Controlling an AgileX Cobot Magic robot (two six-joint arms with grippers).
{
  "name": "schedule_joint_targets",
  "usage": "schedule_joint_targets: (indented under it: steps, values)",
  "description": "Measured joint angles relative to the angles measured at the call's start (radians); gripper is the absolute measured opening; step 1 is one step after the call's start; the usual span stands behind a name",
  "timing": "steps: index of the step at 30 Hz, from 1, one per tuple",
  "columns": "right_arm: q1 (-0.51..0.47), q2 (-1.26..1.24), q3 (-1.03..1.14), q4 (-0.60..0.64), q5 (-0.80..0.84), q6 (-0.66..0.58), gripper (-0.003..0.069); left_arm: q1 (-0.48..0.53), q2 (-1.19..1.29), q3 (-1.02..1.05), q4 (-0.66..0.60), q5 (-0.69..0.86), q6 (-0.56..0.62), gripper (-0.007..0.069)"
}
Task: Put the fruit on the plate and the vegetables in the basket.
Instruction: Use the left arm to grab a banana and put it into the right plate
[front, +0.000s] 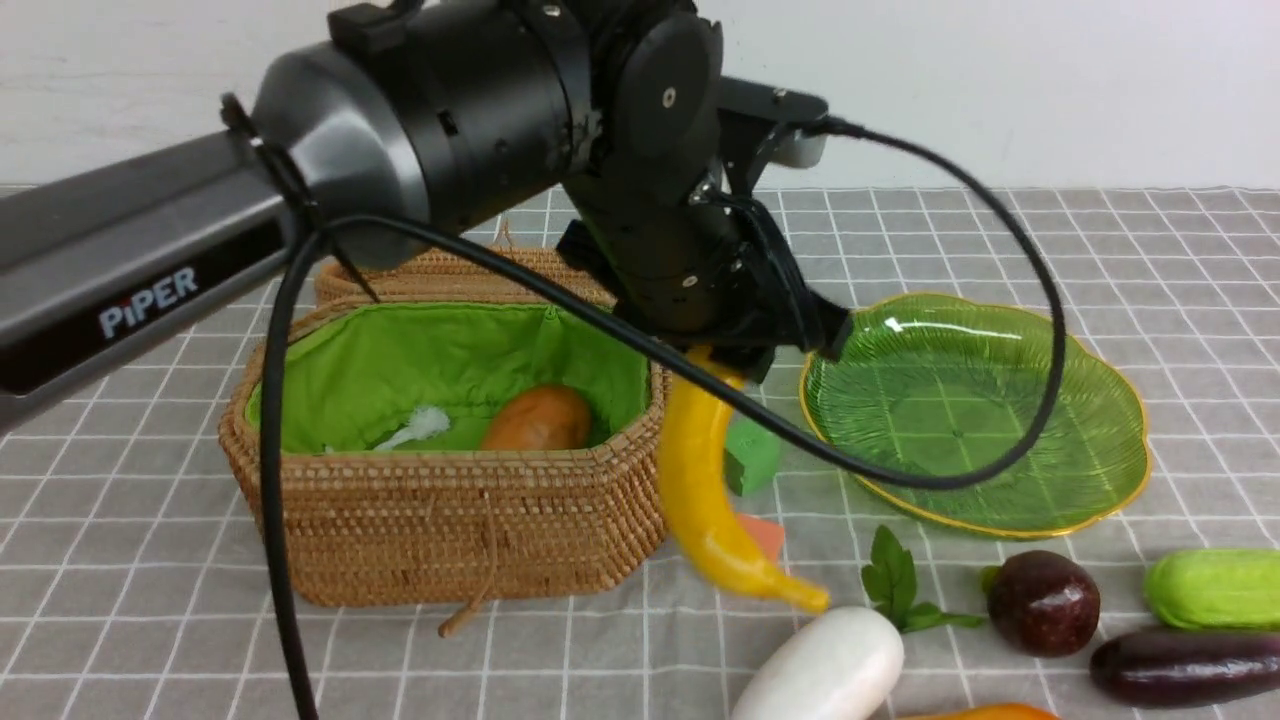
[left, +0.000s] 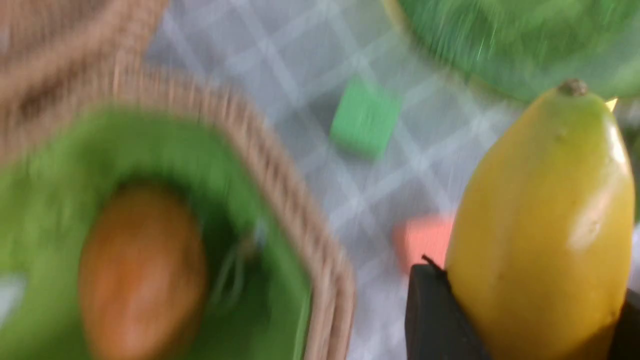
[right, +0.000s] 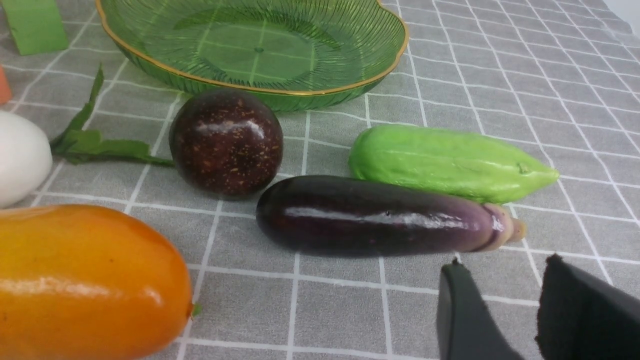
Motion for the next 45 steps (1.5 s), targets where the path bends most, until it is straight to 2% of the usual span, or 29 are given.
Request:
schedule_joint_targets:
  steps: [2,10,12,14,18,30,45]
  values:
    - [0.000,0.000,0.000,0.000,0.000,0.000,0.0241,0.000,0.018,-0.005,-0.011,-0.145,0.028,0.0302]
    - [0.000,0.000,0.000,0.000,0.000,0.000,0.0241,-0.014,0.151,-0.017,-0.142,-0.447,0.164,0.0302]
    - [0.000,0.000,0.000,0.000,0.000,0.000,0.0241,-0.015,0.174,-0.029,-0.172,-0.464,0.167,0.0302]
    - [0.000,0.000,0.000,0.000,0.000,0.000,0.0241,-0.016,0.238,-0.079,-0.256,-0.499,0.172,0.0302]
    - [0.000,0.000,0.000,0.000,0.000,0.000,0.0241,-0.016,0.328,-0.165,-0.304,-0.559,0.174,0.0302]
    - [0.000,0.000,0.000,0.000,0.000,0.000,0.0241,-0.016,0.435,-0.237,-0.316,-0.640,0.177,0.0302]
    - [0.000,0.000,0.000,0.000,0.000,0.001,0.0241,-0.016,0.464,-0.237,-0.320,-0.657,0.177,0.0302]
